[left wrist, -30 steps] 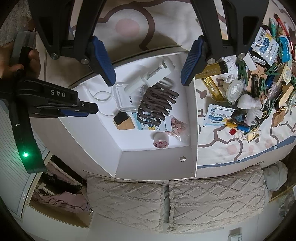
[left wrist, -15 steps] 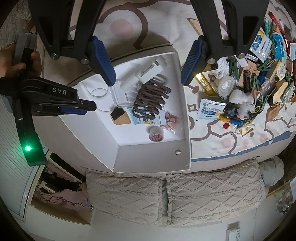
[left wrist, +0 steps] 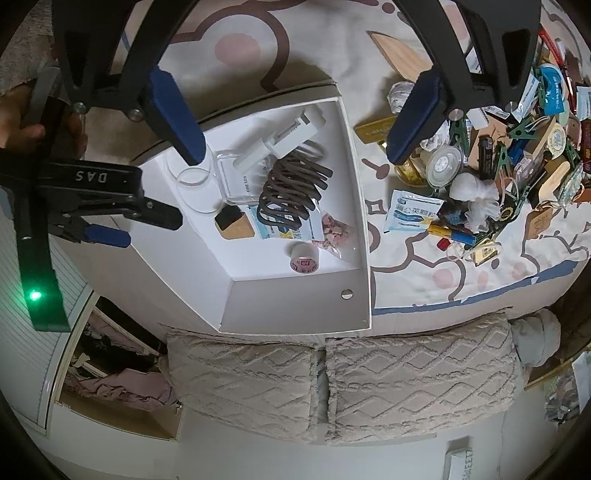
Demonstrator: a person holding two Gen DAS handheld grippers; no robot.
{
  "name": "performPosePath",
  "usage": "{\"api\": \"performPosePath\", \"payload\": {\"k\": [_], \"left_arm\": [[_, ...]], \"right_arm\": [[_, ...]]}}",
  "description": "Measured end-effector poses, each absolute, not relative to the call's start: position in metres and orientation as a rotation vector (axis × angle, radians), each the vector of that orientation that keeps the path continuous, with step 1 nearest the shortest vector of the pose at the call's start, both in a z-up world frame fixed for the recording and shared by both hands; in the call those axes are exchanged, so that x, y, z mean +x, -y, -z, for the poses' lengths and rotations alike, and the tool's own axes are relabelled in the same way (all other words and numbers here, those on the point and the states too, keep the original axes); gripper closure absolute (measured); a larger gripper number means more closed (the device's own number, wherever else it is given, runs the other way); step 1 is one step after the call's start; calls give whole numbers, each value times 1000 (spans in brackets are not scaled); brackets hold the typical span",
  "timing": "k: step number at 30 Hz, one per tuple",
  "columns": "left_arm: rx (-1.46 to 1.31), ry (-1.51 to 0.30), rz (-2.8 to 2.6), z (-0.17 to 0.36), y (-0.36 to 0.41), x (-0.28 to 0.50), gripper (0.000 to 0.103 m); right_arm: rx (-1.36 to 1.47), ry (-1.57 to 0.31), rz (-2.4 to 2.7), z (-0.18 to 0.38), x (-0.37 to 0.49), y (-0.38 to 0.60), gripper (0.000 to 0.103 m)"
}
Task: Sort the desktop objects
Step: 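Withdraw both open tools up and away from the box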
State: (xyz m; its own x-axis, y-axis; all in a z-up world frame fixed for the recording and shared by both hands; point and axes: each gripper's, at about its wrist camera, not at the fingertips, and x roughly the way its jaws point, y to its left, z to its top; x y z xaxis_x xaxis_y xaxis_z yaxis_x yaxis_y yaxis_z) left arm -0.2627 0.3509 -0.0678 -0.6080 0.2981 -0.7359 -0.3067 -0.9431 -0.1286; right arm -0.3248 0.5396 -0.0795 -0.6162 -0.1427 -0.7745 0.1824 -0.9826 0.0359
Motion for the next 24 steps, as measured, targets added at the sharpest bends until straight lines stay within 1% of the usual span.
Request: {"api": "performPosePath", "payload": {"k": [3,8,9,19,24], "left_arm": [[-1159,-10,-2557,68,-348,-263,4],[-1160,-5,-2566,68,-345,-265,4],[-1161,-4,-2566,68,-344,-265,4],[-1134,-1,-2585,64,-328,-265,4],[-1111,-4,-2598,58,-316,-267,4]], "right_arm": [[1290,-38,2665,81,-327,-542,2],[1290,-51,2674,82,-326,-543,2],[1287,-52,2674,82,-325,-543,0],[1279,-49,2689,83,-321,-543,0],[1233,-101,2728,77,-317,-539,0]]}}
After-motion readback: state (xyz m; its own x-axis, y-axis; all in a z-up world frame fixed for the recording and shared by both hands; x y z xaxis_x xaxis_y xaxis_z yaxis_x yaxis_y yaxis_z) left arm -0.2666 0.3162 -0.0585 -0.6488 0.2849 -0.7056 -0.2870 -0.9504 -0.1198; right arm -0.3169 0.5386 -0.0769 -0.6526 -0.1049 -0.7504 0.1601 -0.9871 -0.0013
